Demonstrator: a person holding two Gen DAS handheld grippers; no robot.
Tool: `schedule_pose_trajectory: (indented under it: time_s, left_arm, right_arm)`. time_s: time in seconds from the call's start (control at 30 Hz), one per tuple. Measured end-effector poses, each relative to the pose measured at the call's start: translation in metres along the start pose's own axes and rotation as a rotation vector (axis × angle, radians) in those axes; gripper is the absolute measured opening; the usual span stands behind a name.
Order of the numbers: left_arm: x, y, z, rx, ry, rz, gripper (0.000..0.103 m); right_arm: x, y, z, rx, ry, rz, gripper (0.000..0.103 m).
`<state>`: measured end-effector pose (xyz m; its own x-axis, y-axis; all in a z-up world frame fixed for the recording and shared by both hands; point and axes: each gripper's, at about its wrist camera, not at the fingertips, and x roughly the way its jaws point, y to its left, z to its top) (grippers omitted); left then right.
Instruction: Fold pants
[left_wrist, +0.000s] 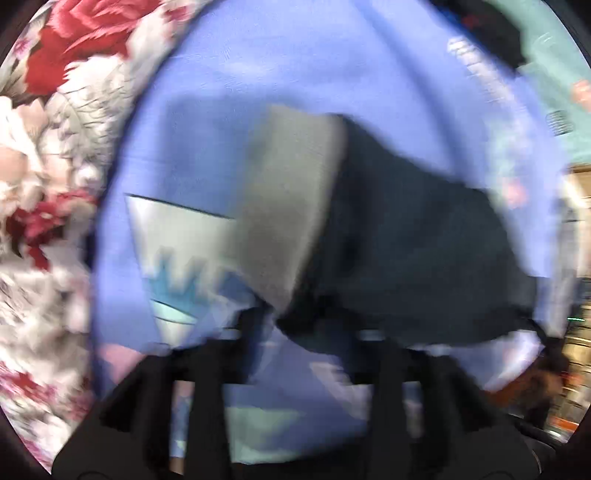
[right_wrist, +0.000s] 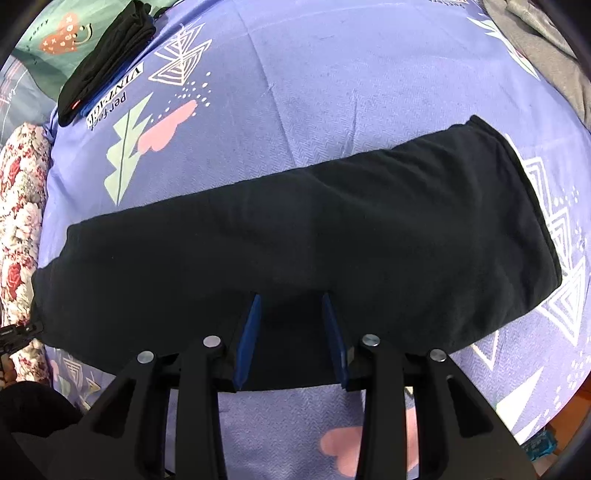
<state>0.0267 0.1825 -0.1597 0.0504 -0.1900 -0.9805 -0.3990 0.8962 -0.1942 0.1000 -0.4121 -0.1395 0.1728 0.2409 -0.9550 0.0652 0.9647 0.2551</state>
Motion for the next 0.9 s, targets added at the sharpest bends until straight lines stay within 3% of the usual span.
schedule_pose_trajectory:
  time_s: [0.03, 0.13, 0.2, 0.4, 0.53, 0.63, 0.73, 0.9]
  left_arm:
    - [0.003, 0.005, 0.001, -0.022, 0.003, 0.0, 0.067]
    - [-0.002, 0.019, 0.003, -0.099, 0.002, -0.093, 0.068]
    - [-0.01, 0.019, 0.003, -0.092, -0.027, -0.091, 0.069]
    - [-0.016, 0.023, 0.009, -0.115, -0.078, -0.109, 0.077]
    - [0.004, 0.032, 0.012, -0.126, -0.052, -0.031, 0.08]
    - [0.006, 0.045, 0.012, -0.185, -0.038, -0.064, 0.08]
    - [-0.006, 0.042, 0.012, -0.16, -0.047, -0.064, 0.08]
    - [-0.035, 0.038, 0.013, -0.157, -0.116, -0.106, 0.082]
  right_arm:
    - [0.0, 0.001, 0.001, -0.001, 0.007, -0.001, 0.036]
    - [-0.004, -0.004, 0.005, 0.026, 0.015, 0.006, 0.038]
    - [-0.011, -0.009, 0.009, 0.054, -0.013, 0.021, 0.04]
    - [-0.017, 0.012, 0.028, 0.047, -0.071, 0.174, 0.04]
    - [0.007, 0.073, 0.039, -0.087, -0.025, 0.263, 0.04]
    - [0.024, 0.131, 0.05, -0.208, 0.008, 0.307, 0.04]
    - [0.039, 0.188, 0.068, -0.317, 0.028, 0.338, 0.04]
    - [0.069, 0.255, 0.088, -0.449, 0.082, 0.334, 0.04]
